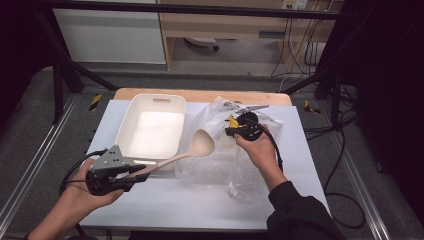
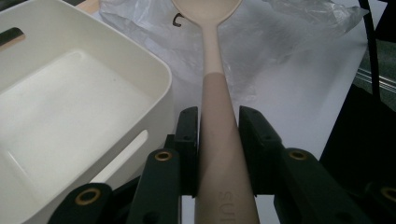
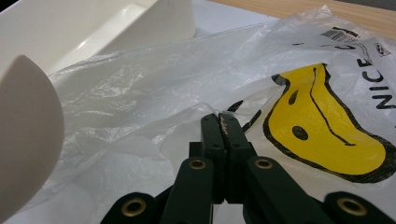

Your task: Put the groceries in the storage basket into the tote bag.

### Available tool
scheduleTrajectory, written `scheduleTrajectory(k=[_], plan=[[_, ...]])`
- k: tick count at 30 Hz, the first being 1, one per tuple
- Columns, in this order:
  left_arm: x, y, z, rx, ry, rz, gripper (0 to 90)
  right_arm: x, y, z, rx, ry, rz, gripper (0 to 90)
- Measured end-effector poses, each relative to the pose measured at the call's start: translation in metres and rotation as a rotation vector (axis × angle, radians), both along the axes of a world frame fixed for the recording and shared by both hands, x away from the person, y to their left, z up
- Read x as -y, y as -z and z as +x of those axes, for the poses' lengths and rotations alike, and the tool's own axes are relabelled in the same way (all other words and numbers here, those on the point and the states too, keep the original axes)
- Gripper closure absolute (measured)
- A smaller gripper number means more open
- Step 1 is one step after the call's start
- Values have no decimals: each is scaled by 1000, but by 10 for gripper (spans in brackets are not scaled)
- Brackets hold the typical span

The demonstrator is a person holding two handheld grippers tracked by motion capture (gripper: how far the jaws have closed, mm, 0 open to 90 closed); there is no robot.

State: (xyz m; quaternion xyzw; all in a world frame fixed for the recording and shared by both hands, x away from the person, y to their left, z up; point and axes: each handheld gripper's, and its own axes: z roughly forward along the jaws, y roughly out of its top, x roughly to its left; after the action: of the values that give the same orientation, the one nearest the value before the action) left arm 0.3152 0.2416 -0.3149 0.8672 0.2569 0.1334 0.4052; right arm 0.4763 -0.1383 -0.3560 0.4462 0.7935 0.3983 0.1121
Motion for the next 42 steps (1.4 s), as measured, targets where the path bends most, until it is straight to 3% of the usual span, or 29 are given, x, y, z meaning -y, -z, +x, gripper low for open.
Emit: scheduleTrajectory(k=[15,19,27,42], plan=[[35,22,-2,-67,44,24,692,-1,1,0,3,0,2,900],[49,25,-3,-73,58,33,692,-1,1,0,5,0,3,900],[68,36,4,-69,40,80,692,1,-2,-3,15,5,7,900],[65,45,20,-65,-7,89,692,6,-8,-13,26,6,19,900]])
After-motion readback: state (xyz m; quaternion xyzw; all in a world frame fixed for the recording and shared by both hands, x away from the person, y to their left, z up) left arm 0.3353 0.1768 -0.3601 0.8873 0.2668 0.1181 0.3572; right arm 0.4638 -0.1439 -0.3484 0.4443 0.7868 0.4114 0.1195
